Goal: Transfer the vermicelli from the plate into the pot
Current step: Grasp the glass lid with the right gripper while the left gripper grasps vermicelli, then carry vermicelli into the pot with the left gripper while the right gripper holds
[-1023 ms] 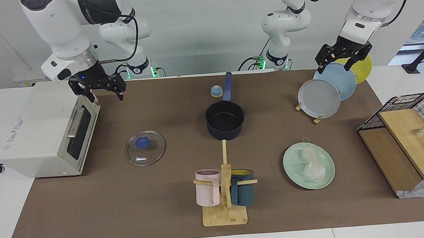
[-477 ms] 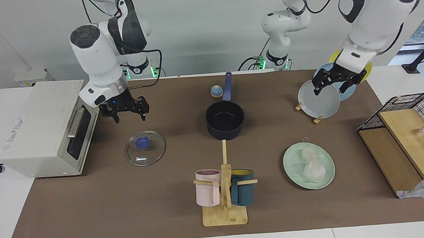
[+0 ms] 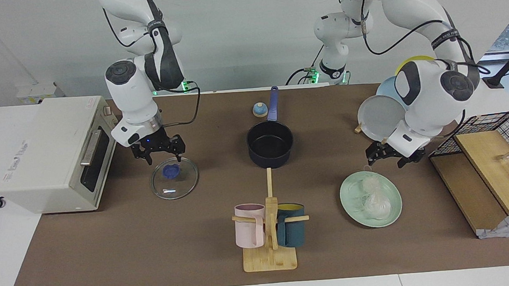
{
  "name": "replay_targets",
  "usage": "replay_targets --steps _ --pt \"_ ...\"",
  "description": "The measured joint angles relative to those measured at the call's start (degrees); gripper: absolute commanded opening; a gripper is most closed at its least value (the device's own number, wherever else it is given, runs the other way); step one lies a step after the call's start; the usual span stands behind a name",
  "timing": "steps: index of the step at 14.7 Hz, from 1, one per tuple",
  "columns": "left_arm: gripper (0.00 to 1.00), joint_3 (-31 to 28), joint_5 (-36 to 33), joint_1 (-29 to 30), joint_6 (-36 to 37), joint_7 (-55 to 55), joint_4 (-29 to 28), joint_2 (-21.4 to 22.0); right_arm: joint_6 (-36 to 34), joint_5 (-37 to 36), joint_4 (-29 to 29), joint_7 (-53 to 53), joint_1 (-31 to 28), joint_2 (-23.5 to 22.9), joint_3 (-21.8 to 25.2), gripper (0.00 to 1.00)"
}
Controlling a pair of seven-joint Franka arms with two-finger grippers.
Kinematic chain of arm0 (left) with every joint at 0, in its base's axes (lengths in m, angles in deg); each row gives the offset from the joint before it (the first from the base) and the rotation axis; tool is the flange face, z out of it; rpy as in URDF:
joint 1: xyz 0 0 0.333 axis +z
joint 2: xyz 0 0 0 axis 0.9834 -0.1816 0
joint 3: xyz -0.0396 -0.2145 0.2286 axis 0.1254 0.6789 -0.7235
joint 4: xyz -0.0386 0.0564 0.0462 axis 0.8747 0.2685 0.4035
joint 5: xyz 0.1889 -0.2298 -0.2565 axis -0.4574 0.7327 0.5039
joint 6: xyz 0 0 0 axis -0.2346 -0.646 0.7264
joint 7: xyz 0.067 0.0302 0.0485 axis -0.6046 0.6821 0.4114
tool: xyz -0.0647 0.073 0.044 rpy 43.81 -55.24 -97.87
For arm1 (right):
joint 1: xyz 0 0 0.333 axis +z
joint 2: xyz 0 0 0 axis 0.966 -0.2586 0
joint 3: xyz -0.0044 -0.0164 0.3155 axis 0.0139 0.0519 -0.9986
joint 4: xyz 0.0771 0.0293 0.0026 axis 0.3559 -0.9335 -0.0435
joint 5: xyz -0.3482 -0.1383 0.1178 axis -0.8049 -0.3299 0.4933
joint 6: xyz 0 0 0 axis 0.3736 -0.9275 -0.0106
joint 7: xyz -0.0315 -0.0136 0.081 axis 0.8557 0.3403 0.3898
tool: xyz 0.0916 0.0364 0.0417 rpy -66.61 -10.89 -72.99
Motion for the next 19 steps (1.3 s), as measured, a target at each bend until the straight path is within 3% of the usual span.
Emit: replay_targets --steps 7,15,16,17,19 --pt "1.0 0.0 -4.1 -1.8 -9.6 3.6 1.3 -9.0 3.0 0.0 -2.0 -1.4 0.0 -3.4 0.0 1.0" --pt "1.0 0.1 -6.0 -1.9 -12.7 6.4 0.1 -10.2 5.7 0.0 -2.6 -3.5 -0.1 -7.1 0.0 1.0" --pt "0.95 0.1 -6.0 -1.9 -12.8 6.8 -0.2 -10.2 5.7 0.0 -2.6 -3.5 0.0 -7.1 0.0 1.0" --pt "0.77 0.1 -6.0 -1.9 -12.8 7.0 -0.3 -10.2 5.7 0.0 -2.7 -3.6 0.0 -7.1 0.0 1.0" --pt "0.15 0.1 -6.1 -1.9 -12.8 7.1 -0.4 -10.2 5.7 0.0 -2.8 -3.8 0.0 -7.1 0.0 1.0"
